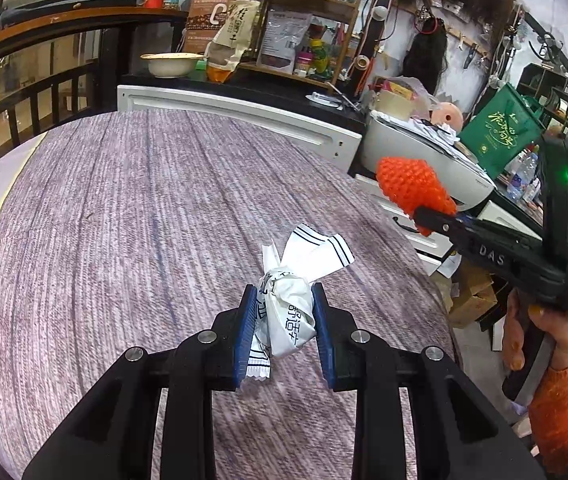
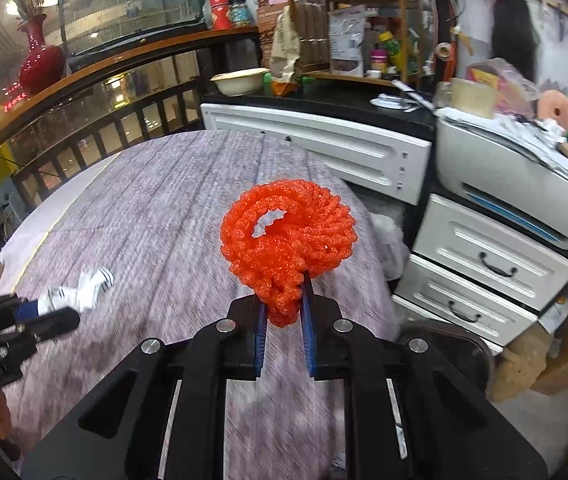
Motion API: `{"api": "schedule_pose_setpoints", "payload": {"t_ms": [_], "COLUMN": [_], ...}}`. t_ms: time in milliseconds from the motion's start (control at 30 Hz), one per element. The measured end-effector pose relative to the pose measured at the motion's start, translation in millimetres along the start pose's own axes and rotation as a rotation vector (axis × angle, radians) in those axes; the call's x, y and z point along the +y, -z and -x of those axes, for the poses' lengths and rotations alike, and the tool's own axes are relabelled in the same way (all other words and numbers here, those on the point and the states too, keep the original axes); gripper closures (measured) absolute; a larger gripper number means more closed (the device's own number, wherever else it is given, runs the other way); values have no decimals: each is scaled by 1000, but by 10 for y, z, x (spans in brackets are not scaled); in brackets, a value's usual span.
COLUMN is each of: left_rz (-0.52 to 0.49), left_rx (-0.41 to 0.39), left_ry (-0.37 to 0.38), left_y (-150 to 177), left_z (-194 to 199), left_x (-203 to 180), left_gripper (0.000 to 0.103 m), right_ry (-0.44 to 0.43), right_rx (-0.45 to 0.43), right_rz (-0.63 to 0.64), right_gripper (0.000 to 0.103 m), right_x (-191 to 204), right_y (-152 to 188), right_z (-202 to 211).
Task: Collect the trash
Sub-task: 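Carry the orange mesh net over the bin and open the right gripper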
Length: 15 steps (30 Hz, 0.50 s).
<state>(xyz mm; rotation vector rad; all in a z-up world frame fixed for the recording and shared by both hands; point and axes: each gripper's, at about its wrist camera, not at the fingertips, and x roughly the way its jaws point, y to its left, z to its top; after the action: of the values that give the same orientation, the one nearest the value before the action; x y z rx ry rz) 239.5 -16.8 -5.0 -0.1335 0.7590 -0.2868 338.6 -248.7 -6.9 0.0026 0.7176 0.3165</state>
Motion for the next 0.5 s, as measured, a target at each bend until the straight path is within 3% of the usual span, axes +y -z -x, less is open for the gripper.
{"api": "schedule_pose_setpoints", "payload": {"t_ms": [500], "left_rz": [-54], "left_rx": [-18], "left_ry": [89], "left_y": [44], "left_z": [20], "left_x": [-495], "left_gripper": [75], "right_ry": [99], "right_rx": [-12], "right_rz": [-171], "right_gripper": [87], "right_x": [-699], "right_y": [606], "right_z": [511]}}
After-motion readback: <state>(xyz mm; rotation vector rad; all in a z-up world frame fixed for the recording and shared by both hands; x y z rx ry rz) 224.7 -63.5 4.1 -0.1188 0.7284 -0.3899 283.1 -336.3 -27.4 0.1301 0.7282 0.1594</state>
